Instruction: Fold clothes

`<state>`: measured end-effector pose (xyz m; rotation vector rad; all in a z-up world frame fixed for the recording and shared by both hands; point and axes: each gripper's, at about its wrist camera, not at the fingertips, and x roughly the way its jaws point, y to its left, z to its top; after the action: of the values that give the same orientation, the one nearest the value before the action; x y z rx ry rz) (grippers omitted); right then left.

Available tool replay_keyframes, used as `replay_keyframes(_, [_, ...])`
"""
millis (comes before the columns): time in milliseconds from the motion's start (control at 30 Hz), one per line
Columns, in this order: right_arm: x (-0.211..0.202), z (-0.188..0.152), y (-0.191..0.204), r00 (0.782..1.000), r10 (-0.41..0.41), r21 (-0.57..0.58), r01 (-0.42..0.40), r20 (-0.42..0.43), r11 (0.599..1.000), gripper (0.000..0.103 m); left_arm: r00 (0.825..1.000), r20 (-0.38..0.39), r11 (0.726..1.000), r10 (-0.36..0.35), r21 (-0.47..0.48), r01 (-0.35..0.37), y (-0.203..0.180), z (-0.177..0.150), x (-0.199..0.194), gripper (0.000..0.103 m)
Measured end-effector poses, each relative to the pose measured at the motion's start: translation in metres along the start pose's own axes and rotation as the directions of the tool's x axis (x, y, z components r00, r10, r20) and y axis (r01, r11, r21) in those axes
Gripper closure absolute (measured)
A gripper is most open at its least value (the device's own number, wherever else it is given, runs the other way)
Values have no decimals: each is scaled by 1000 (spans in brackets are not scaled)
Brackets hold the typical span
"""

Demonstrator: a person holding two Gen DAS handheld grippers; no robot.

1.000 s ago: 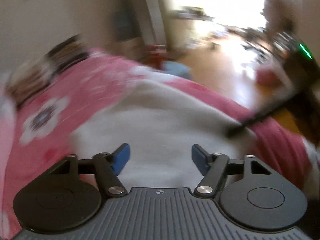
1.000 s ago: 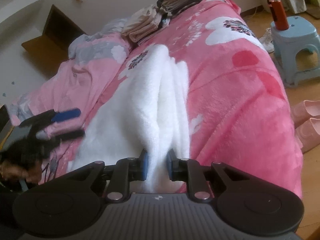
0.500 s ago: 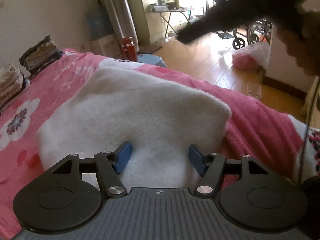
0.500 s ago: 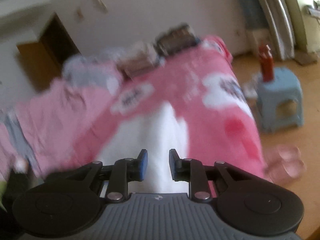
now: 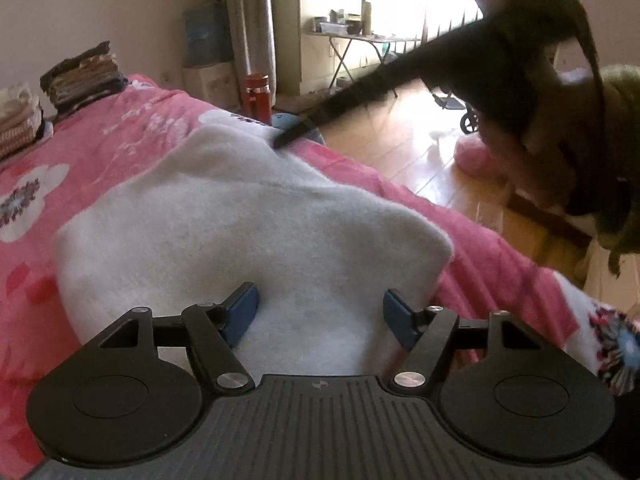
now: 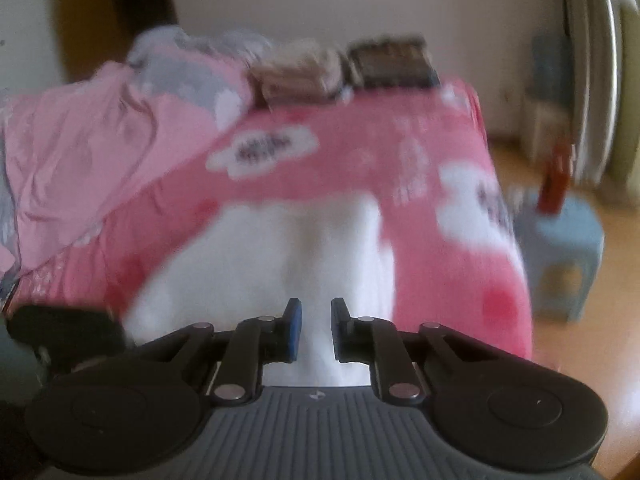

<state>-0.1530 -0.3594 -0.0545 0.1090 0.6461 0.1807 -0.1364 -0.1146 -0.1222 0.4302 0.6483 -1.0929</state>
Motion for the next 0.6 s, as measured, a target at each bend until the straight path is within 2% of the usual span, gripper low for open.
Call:
replay_keyframes(67, [14, 11, 3, 1000, -15, -10, 15, 15, 1000, 87, 1000, 5, 1000, -16, -25, 16, 3, 1, -1, 33])
replay_keyframes(167, [30, 9, 1, 999, -35, -6, 35, -23, 999, 88, 998, 20, 995, -58, -83, 59, 11, 1, -4, 33])
replay_keyframes(333, [56, 0, -4, 993, -69, 3, 70, -96, 998, 88, 990, 48, 966, -129, -218, 136, 30, 1, -5, 33])
replay_keyframes(500, [64, 33, -6, 996, -91, 20, 91, 8, 996, 88, 984, 67, 938, -162, -301, 175, 40, 0, -4, 33])
replay_keyframes(600, [102, 21, -19, 992, -114, 54, 117, -60, 992, 87, 981, 76, 934, -179, -299, 193, 42, -3, -6, 33])
